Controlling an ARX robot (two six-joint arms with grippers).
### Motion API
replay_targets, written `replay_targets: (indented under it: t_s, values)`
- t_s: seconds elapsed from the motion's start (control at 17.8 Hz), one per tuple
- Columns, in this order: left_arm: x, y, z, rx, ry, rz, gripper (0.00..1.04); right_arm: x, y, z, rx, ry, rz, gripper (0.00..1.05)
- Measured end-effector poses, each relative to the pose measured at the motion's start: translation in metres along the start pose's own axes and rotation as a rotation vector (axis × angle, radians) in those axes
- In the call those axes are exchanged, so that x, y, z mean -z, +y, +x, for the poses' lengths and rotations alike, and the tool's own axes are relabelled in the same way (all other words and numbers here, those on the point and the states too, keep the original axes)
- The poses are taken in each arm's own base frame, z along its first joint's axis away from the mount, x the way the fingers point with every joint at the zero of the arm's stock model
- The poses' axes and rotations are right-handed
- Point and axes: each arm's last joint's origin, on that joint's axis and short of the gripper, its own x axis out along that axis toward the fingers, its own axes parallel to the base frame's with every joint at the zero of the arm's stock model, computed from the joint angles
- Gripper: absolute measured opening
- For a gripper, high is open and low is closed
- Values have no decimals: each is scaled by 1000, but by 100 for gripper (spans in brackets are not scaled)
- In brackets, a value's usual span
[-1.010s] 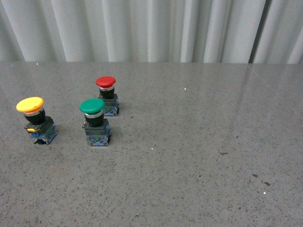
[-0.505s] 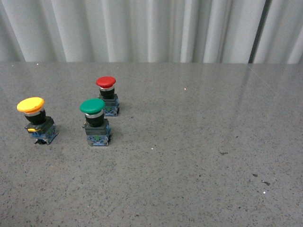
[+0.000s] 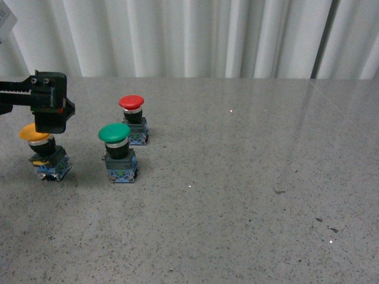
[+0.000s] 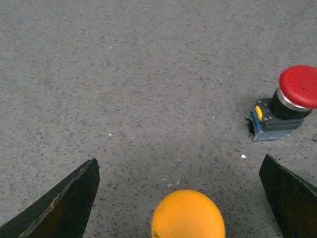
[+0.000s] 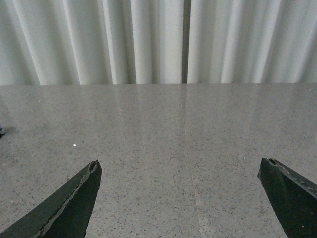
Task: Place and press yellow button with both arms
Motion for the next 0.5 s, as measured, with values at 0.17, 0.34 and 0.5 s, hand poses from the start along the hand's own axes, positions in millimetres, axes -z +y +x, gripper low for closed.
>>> replay_targets:
  t_s: [0.17, 0.34, 0.5]
  values:
    - [13, -3, 3, 9, 24, 9, 98, 0, 0, 0, 0, 0, 0, 98]
    - [36, -5, 2, 6, 74, 40, 98, 0, 0, 0, 0, 0, 0, 98]
    - [36, -4, 2, -6, 60, 61, 80, 0, 0, 0, 0, 0, 0, 98]
